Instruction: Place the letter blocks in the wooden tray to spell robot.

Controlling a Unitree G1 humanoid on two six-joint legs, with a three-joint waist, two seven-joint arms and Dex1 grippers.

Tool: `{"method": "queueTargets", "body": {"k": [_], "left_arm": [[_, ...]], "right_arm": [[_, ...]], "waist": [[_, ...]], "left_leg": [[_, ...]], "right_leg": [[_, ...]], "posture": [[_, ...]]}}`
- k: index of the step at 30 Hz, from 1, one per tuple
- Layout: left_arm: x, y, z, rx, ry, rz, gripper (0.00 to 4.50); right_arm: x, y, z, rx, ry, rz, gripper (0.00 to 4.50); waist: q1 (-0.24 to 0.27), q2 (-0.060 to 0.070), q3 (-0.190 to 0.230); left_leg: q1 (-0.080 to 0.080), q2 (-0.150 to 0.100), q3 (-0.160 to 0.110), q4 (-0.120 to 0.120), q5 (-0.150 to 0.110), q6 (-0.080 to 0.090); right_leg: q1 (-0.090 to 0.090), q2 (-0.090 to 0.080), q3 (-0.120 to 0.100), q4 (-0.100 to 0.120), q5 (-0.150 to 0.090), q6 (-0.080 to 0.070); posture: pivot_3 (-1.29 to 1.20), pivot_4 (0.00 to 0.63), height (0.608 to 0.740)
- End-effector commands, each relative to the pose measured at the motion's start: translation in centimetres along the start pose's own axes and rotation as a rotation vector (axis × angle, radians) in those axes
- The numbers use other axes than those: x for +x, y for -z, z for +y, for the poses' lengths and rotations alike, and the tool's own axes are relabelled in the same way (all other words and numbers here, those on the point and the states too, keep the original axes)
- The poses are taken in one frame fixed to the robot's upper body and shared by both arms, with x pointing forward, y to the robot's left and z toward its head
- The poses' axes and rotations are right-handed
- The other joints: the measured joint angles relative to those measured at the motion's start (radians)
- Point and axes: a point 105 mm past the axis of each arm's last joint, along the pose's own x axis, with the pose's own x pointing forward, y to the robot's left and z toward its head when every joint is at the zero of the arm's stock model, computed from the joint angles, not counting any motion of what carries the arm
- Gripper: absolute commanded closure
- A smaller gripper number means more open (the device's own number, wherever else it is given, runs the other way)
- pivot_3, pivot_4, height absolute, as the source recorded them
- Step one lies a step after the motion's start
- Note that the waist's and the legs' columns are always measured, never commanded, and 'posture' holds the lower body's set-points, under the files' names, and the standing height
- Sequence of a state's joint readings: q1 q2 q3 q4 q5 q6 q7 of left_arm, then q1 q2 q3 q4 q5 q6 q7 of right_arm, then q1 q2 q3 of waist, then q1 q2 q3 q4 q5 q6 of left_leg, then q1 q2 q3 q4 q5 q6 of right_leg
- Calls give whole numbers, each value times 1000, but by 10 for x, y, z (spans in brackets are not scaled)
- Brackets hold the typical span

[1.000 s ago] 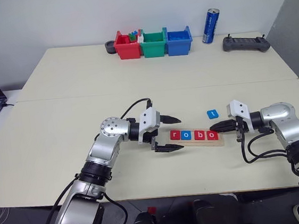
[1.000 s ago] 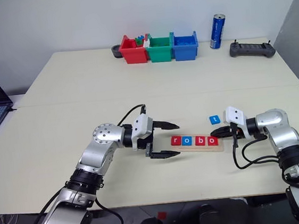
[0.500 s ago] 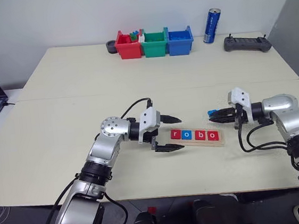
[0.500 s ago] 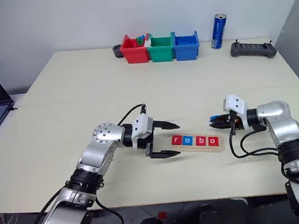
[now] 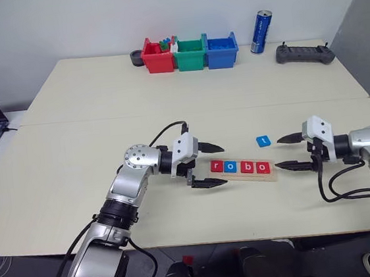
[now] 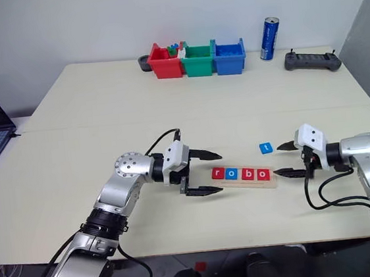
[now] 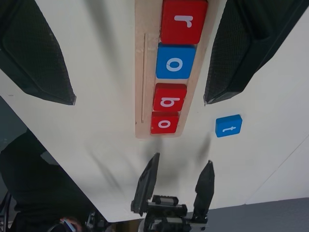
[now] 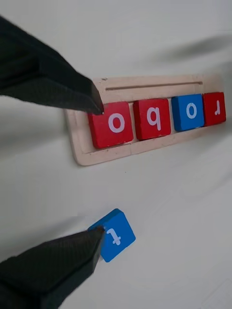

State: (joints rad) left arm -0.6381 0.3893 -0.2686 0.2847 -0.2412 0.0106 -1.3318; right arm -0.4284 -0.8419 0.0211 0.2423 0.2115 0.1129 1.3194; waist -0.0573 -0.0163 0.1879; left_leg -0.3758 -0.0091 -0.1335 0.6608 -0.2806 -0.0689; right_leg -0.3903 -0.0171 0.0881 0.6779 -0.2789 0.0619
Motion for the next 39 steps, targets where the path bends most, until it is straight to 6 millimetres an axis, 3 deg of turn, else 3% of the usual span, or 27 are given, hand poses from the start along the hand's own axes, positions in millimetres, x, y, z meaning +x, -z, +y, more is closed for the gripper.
{"method": "queueTargets", "body": {"k": [1,8,21,39], "left_arm": [[-1,-10,3,44,-1,-22,0],[-3,-10,3,44,-5,-18,0],[-3,-10,4,45,-13,-18,0],[-4,-10,5,44,-24,-14,0]], "right_arm": [[-4,-3,5,-28,-22,-25,1979],[4,-1,9,-53,-48,-22,4417],[19,11,12,-66,-57,19,4465],[40,4,15,-64,-90,-12,4465]], "waist": [[1,0,0],[0,0,0],[1,0,0],[0,0,0]], "left_leg": [[0,0,0,0,0,0],[0,0,0,0,0,0],[0,0,0,0,0,0],[0,0,0,0,0,0]], "right_leg": [[0,0,0,0,0,0],[0,0,1,0,0,0],[0,0,0,0,0,0],[0,0,0,0,0,0]], "posture": [[0,150,740],[0,150,740],[0,150,740],[0,150,740]]}}
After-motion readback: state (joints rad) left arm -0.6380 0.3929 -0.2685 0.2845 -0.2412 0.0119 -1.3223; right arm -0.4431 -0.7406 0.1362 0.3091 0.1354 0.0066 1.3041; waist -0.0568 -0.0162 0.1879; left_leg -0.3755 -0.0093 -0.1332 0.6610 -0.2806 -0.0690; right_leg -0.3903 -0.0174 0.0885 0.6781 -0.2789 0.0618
